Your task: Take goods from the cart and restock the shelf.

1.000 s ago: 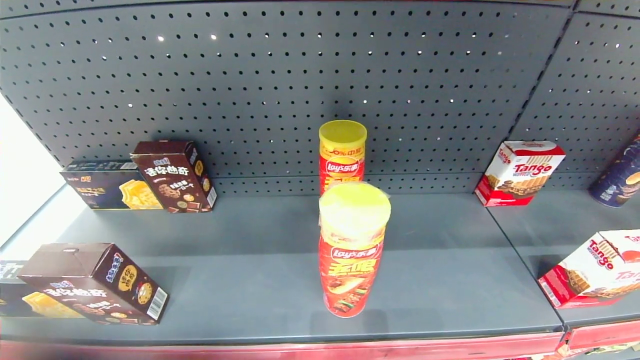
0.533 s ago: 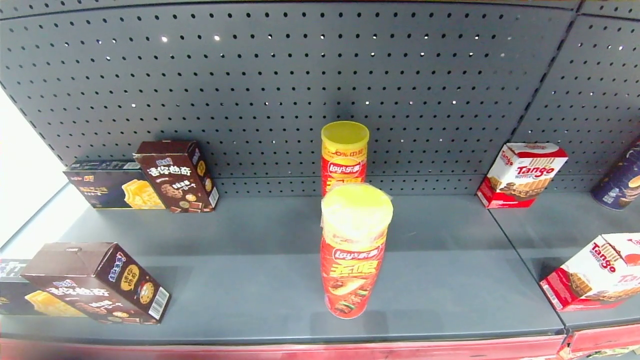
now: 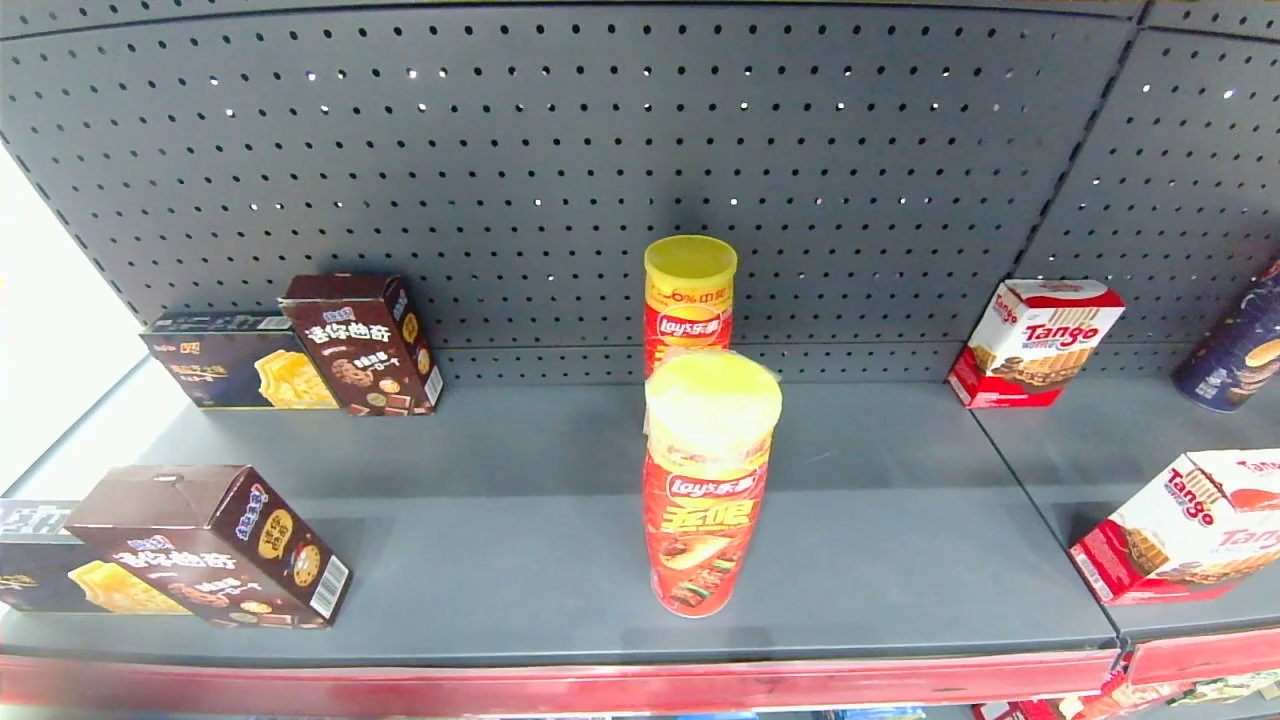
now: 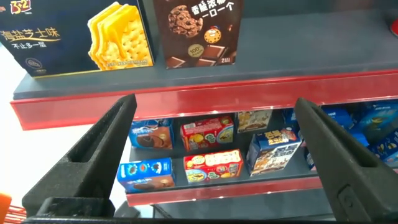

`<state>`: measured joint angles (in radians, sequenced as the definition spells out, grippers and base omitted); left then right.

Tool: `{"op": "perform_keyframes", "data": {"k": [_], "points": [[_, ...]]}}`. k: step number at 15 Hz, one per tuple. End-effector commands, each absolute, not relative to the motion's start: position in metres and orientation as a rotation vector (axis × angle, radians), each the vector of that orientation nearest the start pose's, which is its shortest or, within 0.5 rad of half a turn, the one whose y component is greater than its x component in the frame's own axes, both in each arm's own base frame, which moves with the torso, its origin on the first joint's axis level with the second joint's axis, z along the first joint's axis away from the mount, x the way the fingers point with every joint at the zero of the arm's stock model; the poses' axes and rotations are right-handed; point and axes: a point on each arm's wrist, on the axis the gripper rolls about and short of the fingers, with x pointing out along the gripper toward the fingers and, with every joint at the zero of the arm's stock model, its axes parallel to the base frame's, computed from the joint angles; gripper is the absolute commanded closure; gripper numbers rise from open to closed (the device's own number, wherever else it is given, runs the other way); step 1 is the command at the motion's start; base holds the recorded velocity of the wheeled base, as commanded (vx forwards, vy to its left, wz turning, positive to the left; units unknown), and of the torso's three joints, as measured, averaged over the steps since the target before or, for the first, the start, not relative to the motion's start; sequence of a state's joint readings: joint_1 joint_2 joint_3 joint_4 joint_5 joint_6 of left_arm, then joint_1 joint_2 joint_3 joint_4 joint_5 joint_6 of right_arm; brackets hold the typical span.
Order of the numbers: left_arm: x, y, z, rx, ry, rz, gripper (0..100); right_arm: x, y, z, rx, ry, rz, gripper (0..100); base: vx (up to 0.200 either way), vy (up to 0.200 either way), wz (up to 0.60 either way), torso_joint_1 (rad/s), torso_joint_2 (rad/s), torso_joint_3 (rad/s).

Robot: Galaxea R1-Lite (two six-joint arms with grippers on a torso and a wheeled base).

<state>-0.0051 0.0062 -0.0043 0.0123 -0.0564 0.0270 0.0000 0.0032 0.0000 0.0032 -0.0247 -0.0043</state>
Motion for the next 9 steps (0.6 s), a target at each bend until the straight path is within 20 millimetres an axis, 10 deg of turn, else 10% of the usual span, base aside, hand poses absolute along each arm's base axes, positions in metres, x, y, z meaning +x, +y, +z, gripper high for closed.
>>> {"op": "perform_keyframes", "data": {"k": [1, 9], "points": [[-0.0226, -0.0011, 0.0757, 0.026, 0.015, -0.063, 0, -0.0225, -0.0006, 0.0753, -0.005, 0.008, -0.025, 0, 0.000, 0.000, 0.00, 0.000, 0.00, 0.000], [-0.0226, -0.0012, 0.0757, 0.026, 0.015, -0.062, 0, -0.0225, -0.0006, 0.0753, -0.005, 0.008, -0.025, 0, 0.000, 0.000, 0.00, 0.000, 0.00, 0.000]]}}
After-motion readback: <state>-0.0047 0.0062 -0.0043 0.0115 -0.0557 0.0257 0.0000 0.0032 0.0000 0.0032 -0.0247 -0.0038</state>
